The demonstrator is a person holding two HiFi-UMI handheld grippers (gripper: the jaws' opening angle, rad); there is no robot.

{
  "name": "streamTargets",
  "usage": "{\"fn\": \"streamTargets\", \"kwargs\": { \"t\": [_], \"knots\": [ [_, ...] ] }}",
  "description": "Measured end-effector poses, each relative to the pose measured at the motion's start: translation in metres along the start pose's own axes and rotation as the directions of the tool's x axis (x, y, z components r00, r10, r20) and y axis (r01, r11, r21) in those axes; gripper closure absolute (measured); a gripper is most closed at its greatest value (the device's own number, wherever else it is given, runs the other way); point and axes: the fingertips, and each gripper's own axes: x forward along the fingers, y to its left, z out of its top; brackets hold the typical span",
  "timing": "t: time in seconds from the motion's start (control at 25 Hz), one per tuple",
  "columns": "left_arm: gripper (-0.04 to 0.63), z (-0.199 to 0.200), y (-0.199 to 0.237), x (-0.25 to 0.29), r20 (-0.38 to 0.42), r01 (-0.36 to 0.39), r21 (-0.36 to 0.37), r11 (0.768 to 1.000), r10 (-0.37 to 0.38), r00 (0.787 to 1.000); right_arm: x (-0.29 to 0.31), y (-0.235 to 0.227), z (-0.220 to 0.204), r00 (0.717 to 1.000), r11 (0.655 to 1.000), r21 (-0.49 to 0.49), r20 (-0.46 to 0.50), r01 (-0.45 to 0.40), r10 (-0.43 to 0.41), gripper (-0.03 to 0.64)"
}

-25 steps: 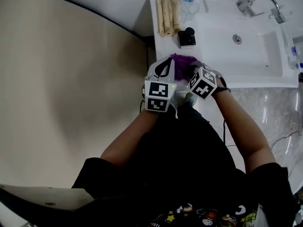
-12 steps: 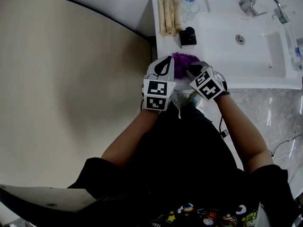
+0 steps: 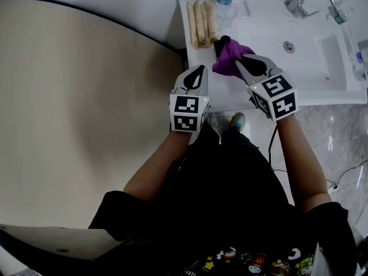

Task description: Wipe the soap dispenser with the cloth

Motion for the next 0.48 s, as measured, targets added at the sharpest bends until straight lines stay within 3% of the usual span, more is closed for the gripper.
{"fn": "streamTargets", "kwargs": {
  "t": [0.24, 0.48],
  "knots": [
    [0.595, 0.010, 0.002, -0.001, 0.020, 0.002, -0.001, 1.000, -0.002, 1.000, -0.029, -0.035, 0.076, 0.980, 0.995, 0.006, 0.174, 0.095, -0.094, 0.558],
    [0.595, 0.011, 0.008, -0.004, 0.023, -0.010, -0.009, 1.000, 0.011, 1.000, 0.003, -0.038, 0.081, 0.987, 0.996, -0.034, 0.135, 0.087, -0.082, 0.558]
  ]
}}
